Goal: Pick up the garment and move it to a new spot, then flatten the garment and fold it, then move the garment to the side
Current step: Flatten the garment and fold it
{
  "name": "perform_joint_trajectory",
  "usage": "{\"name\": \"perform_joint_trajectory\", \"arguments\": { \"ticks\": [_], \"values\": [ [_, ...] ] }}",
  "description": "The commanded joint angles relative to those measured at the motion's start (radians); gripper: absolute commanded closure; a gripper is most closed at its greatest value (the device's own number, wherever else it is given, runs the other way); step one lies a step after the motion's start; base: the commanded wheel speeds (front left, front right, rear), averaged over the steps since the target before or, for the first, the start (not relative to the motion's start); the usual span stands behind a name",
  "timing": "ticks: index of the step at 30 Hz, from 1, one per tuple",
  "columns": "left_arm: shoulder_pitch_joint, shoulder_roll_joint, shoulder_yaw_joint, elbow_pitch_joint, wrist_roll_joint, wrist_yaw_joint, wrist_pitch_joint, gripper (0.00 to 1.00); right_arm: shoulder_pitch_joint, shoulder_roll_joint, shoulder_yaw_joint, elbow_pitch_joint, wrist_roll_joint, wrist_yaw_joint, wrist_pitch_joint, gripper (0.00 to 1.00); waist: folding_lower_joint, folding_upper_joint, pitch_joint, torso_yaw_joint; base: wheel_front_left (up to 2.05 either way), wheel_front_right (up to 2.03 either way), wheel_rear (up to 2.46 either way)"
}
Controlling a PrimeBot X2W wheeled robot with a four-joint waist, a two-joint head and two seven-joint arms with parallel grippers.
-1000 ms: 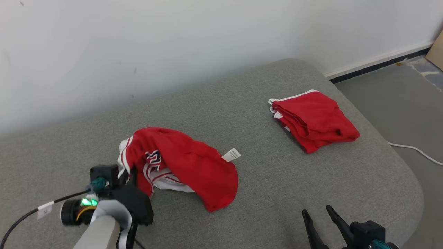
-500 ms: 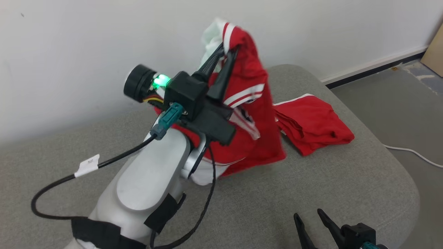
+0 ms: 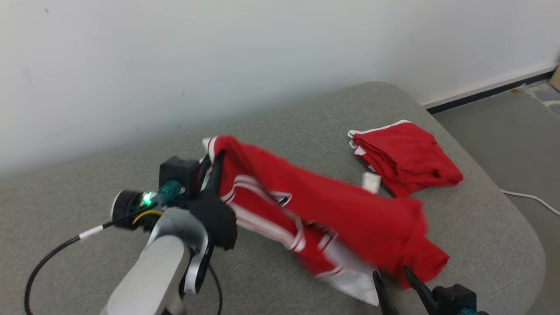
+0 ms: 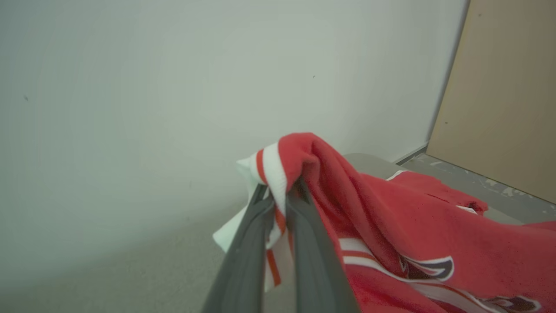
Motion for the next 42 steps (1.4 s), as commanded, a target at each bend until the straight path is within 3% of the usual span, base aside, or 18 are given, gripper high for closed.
{"name": "perform_joint_trajectory", "arguments": {
  "ticks": [1, 6, 7, 8, 13, 18, 21, 25, 29, 37, 42],
  "values": [
    [0.034, 0.012, 0.007, 0.015, -0.017, 0.010, 0.014, 1.00, 0.002, -0.002, 0.001, -0.005, 0.007, -0.002, 0.000, 0.00, -0.0001, -0.0001, 0.012, 0.030, 0.00, 0.00, 0.00],
    [0.112, 0.046, 0.030, 0.101, -0.047, 0.024, 0.022, 1.00, -0.003, -0.007, 0.016, -0.007, 0.008, -0.002, 0.006, 0.00, -0.0001, -0.0001, 0.019, 0.077, 0.00, 0.00, 0.00],
    [0.111, 0.048, 0.034, 0.119, -0.041, 0.029, 0.003, 0.87, -0.005, -0.007, 0.020, -0.007, 0.009, -0.002, 0.008, 0.00, -0.0001, -0.0001, 0.020, 0.085, 0.00, 0.00, 0.00],
    [0.109, 0.046, 0.040, 0.142, -0.040, 0.039, -0.014, 0.00, -0.008, -0.007, 0.024, -0.007, 0.009, -0.002, 0.008, 0.00, -0.0001, -0.0001, 0.020, 0.091, 0.00, 0.00, 0.00],
    [0.110, 0.046, 0.064, 0.274, -0.027, 0.091, -0.093, 0.00, -0.012, -0.007, 0.033, -0.006, 0.014, -0.002, 0.012, 0.00, -0.0001, -0.0001, 0.016, 0.112, 0.00, 0.00, 0.00],
    [0.136, 0.029, 0.083, 0.366, -0.089, 0.038, -0.091, 0.00, 0.001, -0.011, 0.024, -0.003, 0.015, -0.002, 0.015, 0.00, -0.0001, -0.0001, 0.007, 0.139, 0.00, 0.00, 0.00],
    [0.170, -0.001, 0.085, 0.387, -0.135, -0.021, -0.083, 0.00, 0.004, -0.010, 0.019, -0.004, 0.015, -0.002, 0.016, 0.00, -0.0001, -0.0001, 0.001, 0.156, 0.00, 0.00, 0.00],
    [0.182, -0.049, 0.074, 0.417, -0.172, -0.065, -0.060, 0.00, -0.002, -0.005, 0.034, -0.006, 0.016, -0.002, 0.019, 0.00, -0.0001, -0.0001, 0.001, 0.162, 0.00, 0.00, 0.00],
    [0.165, -0.071, 0.072, 0.446, -0.187, -0.068, -0.044, 0.00, -0.012, -0.004, 0.048, -0.005, 0.019, -0.002, 0.018, 0.00, -0.0001, -0.0001, 0.009, 0.148, 0.00, 0.00, 0.00],
    [0.081, -0.085, 0.132, 0.561, -0.238, 0.007, -0.038, 0.00, -0.021, -0.011, 0.042, -0.009, 0.015, -0.002, 0.017, 0.00, -0.0001, -0.0001, 0.047, 0.064, 0.00, 0.00, 0.00],
    [0.046, -0.067, 0.153, 0.609, -0.267, -0.008, -0.022, 0.00, -0.021, -0.012, 0.036, -0.008, 0.016, -0.002, 0.013, 0.00, -0.0001, -0.0001, 0.069, 0.024, 0.00, 0.00, 0.00]
  ]
}}
